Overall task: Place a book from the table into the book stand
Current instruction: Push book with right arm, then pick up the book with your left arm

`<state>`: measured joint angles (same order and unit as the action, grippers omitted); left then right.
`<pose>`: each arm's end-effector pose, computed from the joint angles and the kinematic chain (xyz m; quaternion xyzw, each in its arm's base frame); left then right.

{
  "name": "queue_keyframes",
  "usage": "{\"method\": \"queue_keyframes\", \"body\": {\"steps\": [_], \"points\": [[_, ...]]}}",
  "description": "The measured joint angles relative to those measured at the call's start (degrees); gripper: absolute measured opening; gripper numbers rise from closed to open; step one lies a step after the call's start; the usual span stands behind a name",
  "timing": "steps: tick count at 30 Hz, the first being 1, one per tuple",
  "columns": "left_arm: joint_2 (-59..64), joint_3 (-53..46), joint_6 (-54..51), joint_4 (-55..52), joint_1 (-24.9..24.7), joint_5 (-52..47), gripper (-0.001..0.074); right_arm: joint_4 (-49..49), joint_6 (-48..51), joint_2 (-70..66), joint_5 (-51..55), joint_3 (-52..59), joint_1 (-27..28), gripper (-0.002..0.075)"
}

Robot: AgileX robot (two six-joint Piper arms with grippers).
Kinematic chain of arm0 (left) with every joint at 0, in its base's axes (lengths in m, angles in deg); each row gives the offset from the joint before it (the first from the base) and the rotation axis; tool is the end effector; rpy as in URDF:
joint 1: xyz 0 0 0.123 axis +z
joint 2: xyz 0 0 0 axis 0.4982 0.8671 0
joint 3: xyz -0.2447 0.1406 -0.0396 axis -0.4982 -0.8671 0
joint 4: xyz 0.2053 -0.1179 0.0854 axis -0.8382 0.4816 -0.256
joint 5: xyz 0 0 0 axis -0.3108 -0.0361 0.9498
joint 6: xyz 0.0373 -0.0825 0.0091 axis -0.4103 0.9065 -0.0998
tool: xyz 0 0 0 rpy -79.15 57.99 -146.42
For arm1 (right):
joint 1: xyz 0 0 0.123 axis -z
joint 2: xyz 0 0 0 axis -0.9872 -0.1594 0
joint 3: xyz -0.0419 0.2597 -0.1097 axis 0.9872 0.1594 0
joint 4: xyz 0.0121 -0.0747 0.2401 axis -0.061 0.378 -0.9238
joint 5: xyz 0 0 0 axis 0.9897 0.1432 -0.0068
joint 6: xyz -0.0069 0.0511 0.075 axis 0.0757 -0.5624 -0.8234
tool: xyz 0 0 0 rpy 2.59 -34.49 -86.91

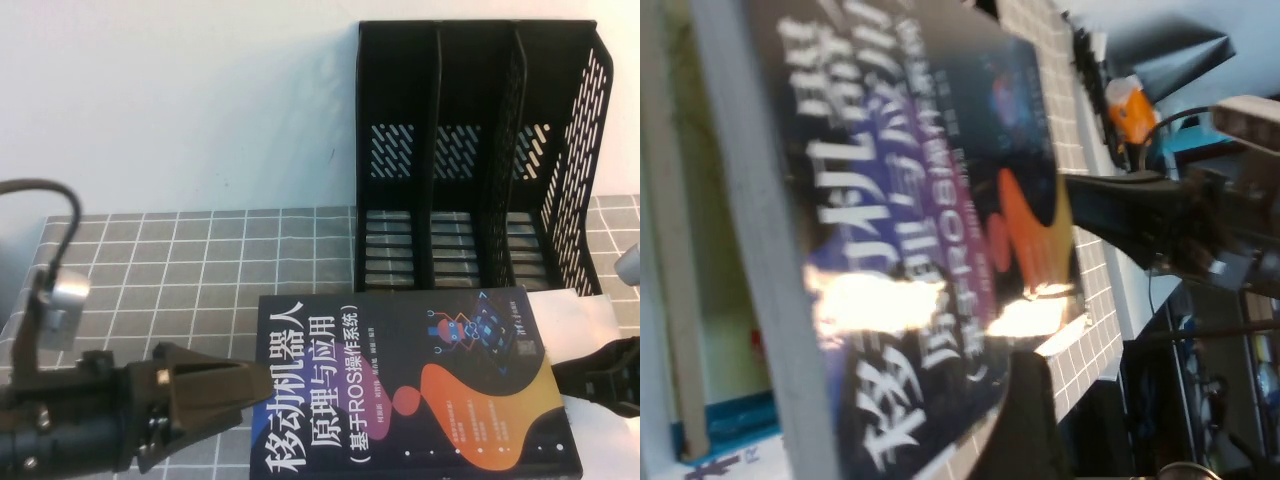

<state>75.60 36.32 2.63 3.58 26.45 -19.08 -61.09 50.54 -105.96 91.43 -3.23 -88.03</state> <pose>0.1672 -0.0844 0.2729 -0.0375 0.8141 -0.5289 0.2368 0.2235 0.0732 0.2151 -0.1347 0.9138 0.2590 0.2825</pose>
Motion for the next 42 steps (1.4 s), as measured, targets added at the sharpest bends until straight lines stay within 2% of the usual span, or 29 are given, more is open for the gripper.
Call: {"method": "queue_keyframes", "body": {"steps": [6, 13, 15, 26, 42], "points": [[8.66, 0.35, -2.79, 1.28, 2.48, -0.81, 0.0521, -0.74, 1.26, -0.6, 0.28, -0.12, 0.0, -0.0002], [21.04, 0.42, -11.06, 4.35, 12.02, -9.52, 0.0521, -0.83, 1.38, -0.6, 0.28, -0.12, 0.0, -0.0002], [24.2, 0.47, -13.01, 4.77, 13.09, -9.76, 0.0521, -0.83, 1.38, -0.6, 0.28, -0.12, 0.0, -0.0002], [31.62, 0.55, -19.37, 13.59, 8.18, -9.89, 0.0521, -0.83, 1.59, -0.6, 0.18, -0.12, 0.0, -0.0002], [31.62, 0.97, -22.25, 14.14, 2.06, -9.89, 0.0521, -0.83, 1.74, -0.6, 0.18, -0.12, 0.0, -0.0002]]}}
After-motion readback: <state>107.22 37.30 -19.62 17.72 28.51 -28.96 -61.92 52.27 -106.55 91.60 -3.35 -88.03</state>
